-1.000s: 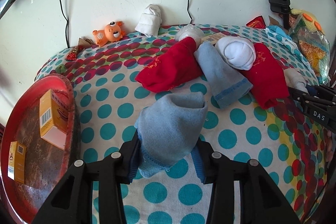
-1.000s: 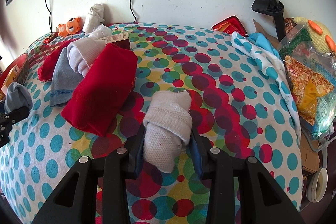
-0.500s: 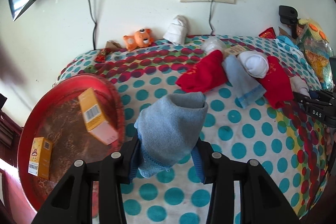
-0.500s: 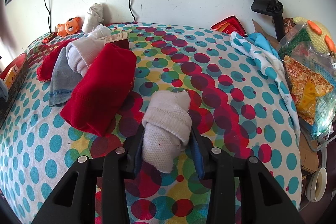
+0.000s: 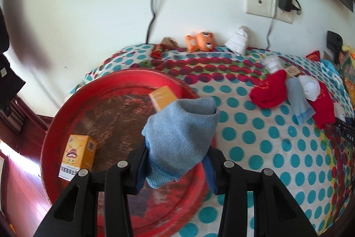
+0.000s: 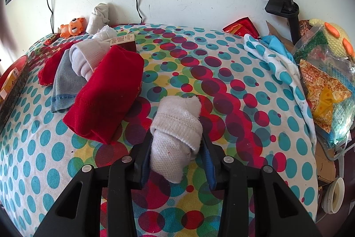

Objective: Organize objects
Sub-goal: 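Carry the light blue sock with the left gripper into the red tray and release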

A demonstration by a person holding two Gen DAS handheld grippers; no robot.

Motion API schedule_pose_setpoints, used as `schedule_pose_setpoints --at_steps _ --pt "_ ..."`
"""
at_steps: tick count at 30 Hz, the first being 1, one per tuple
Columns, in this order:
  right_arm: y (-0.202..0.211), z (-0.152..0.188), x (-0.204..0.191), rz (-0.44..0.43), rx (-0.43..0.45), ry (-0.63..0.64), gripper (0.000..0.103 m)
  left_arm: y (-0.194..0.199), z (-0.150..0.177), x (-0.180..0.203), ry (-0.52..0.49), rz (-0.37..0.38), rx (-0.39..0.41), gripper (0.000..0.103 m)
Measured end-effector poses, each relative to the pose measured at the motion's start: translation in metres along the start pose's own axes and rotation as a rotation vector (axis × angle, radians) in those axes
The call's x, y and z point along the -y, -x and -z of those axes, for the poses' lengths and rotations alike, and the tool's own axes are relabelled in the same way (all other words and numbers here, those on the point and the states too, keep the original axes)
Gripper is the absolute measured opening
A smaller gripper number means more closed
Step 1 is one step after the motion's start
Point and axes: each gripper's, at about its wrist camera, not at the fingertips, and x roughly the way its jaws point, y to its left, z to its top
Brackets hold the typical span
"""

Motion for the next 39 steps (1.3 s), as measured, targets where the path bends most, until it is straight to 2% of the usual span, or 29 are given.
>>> schedule_pose_setpoints --at_steps 13,27,39 --pt "0.000 0.000 0.000 0.001 -0.001 -0.001 0.037 -0.023 -0.004 -0.089 0.154 -0.096 -0.051 0.043" --pt "0.000 0.000 0.000 0.002 -0.001 -0.002 0.038 -0.043 -0.011 -0.167 0.263 -0.182 -0.095 0.044" --pt "0.000 0.000 0.000 0.003 -0.001 -0.002 0.038 -0.066 -0.011 -0.192 0.273 -0.211 -0.155 0.046"
